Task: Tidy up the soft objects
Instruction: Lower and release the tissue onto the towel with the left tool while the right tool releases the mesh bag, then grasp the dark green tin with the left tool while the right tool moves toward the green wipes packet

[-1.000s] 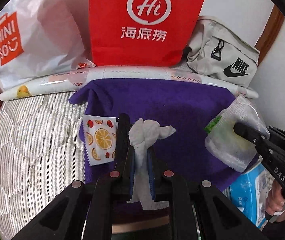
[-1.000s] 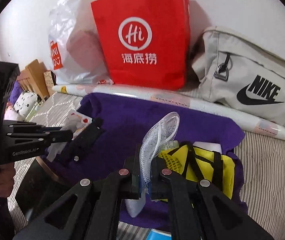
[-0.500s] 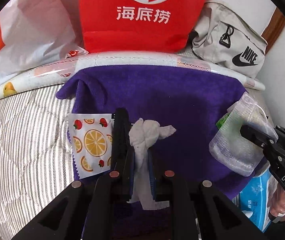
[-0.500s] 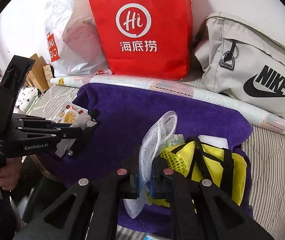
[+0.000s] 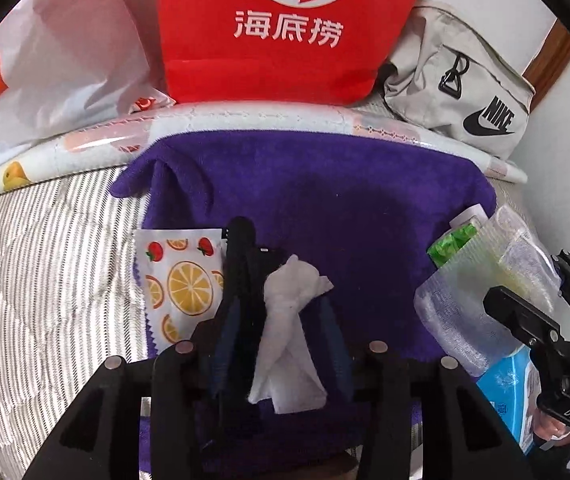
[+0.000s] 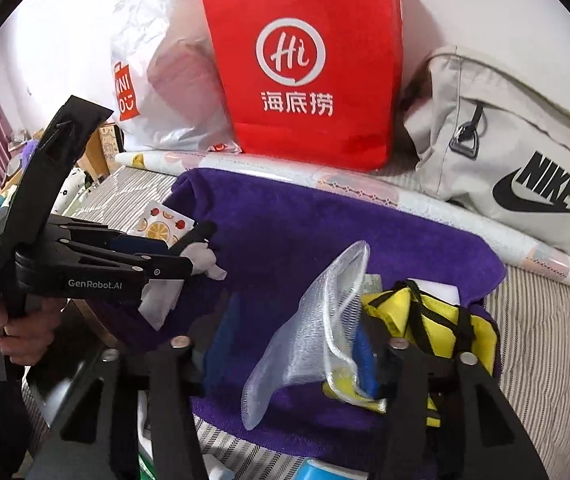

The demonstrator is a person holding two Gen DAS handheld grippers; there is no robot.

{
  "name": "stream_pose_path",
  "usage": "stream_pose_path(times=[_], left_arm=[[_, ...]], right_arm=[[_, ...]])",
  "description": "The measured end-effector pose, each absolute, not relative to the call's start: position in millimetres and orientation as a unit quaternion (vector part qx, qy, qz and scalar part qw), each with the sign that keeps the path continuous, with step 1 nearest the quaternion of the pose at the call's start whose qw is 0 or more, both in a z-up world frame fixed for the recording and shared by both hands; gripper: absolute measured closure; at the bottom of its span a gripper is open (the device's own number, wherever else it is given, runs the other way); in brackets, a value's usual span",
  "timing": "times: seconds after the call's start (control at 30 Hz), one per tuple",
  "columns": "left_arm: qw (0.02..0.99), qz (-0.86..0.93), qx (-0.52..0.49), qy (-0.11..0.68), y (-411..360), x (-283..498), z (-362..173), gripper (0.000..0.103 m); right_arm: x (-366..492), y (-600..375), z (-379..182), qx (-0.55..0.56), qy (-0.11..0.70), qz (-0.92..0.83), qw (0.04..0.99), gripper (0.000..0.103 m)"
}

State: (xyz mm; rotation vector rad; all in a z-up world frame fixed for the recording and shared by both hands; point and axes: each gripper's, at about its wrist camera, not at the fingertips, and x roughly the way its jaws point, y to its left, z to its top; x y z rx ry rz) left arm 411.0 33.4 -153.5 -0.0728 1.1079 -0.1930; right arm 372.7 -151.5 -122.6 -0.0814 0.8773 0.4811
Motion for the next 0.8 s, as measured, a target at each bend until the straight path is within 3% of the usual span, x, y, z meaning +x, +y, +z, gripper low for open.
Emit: stream_pose_path(times=[0.07, 0.43, 0.8], left_arm=[[0.848, -0.089, -0.034, 0.521, 35.7, 407.4, -148.7, 0.062], [0.874, -0.074, -0.032, 0.479, 48.9, 356.4, -115.9, 0.062], [0.89, -0.07, -0.064, 0.447, 62.0, 268.8, -98.5, 0.062]], right_arm=[[371.3, -152.7, -119.1, -0.044, 0.417, 0.219, 0.881, 0.042], [353.2, -190.7, -94.2, -0.012, 0.426, 0.147, 0.893, 0.04], [259.7, -198.7, -82.9, -0.027, 0.421, 0.147, 0.895, 0.04]])
